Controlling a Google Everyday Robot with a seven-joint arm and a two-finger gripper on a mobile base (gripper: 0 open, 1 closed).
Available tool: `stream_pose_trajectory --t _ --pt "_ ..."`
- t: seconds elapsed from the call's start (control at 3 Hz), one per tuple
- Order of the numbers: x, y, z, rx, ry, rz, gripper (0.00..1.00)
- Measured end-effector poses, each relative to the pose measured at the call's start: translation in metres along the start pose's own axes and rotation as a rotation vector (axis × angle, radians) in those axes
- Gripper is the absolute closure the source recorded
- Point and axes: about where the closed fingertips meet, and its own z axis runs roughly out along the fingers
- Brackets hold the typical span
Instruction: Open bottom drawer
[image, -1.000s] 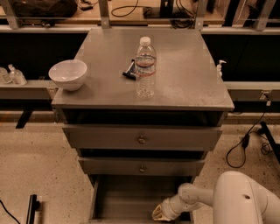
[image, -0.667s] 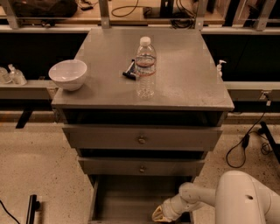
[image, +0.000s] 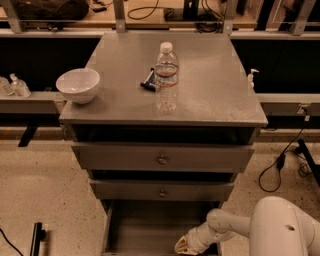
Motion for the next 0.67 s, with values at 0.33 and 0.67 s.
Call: stream_pose_trajectory --t 0.33,0.67 --pt "0.0 0.0 0.0 0.0 0.0 0.0 1.0" --pt "0.0 -0.007 -0.03 0.095 -0.013 -0.009 1.0"
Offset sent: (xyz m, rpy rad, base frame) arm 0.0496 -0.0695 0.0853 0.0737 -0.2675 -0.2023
